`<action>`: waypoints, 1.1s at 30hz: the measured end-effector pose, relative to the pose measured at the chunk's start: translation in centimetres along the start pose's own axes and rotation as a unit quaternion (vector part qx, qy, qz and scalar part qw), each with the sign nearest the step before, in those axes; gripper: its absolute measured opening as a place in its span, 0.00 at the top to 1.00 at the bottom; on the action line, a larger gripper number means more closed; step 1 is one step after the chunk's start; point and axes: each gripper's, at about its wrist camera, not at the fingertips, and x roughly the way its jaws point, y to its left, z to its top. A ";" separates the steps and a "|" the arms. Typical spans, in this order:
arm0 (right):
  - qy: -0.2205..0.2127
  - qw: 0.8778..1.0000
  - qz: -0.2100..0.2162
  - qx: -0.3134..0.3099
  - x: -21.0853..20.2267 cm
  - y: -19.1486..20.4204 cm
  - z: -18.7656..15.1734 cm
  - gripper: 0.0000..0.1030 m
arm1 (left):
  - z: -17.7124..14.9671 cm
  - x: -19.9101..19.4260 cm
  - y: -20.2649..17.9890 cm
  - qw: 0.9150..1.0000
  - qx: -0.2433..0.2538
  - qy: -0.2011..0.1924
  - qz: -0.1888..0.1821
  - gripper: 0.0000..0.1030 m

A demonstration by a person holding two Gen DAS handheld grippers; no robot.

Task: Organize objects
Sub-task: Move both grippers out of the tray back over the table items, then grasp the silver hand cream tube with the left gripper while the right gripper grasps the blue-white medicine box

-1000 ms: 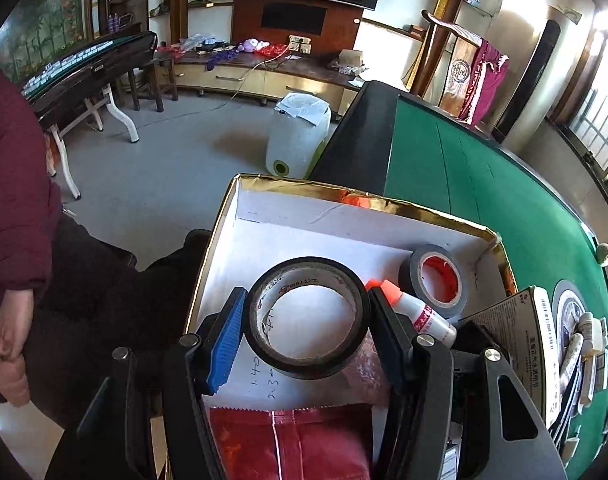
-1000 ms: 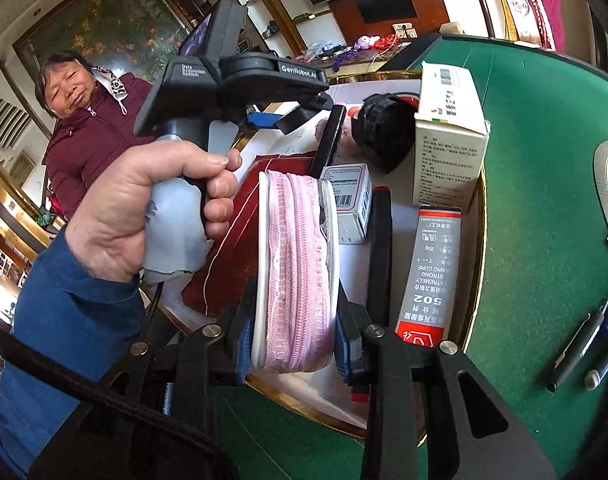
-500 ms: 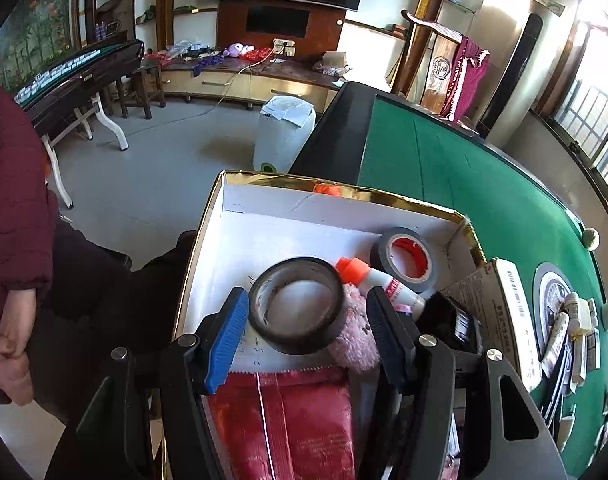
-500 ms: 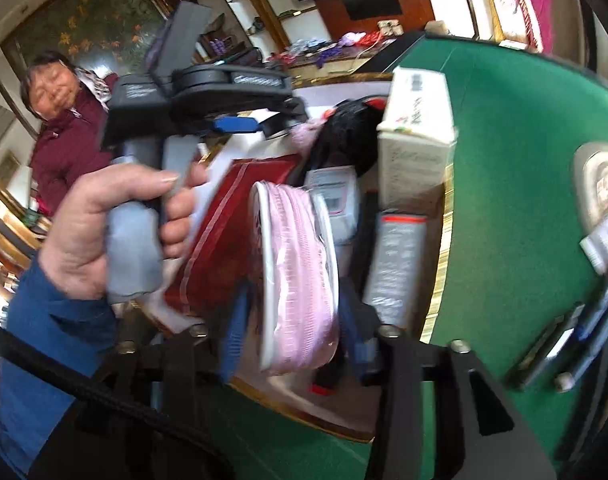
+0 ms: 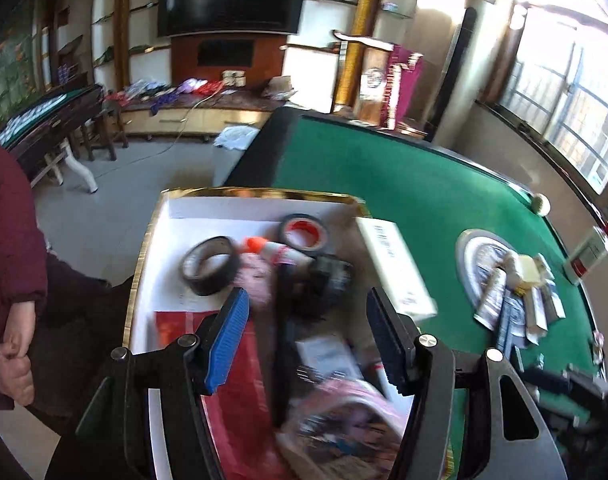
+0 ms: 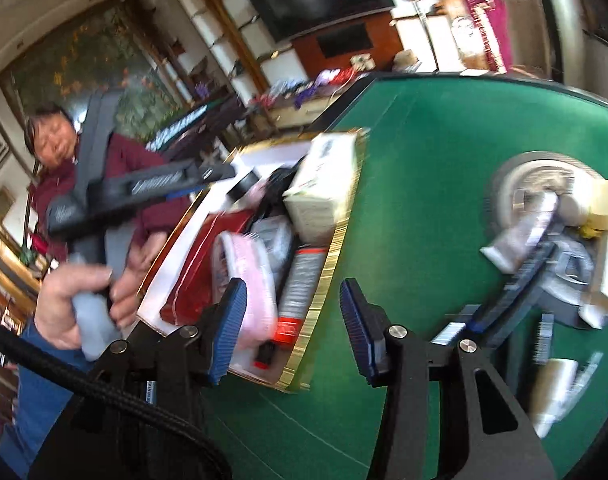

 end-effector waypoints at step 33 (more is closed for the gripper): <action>-0.116 0.973 -0.086 0.180 -12.9 -18.6 -1.0 0.52 | -0.1 15.8 -25.2 0.979 0.150 0.141 -0.007 0.78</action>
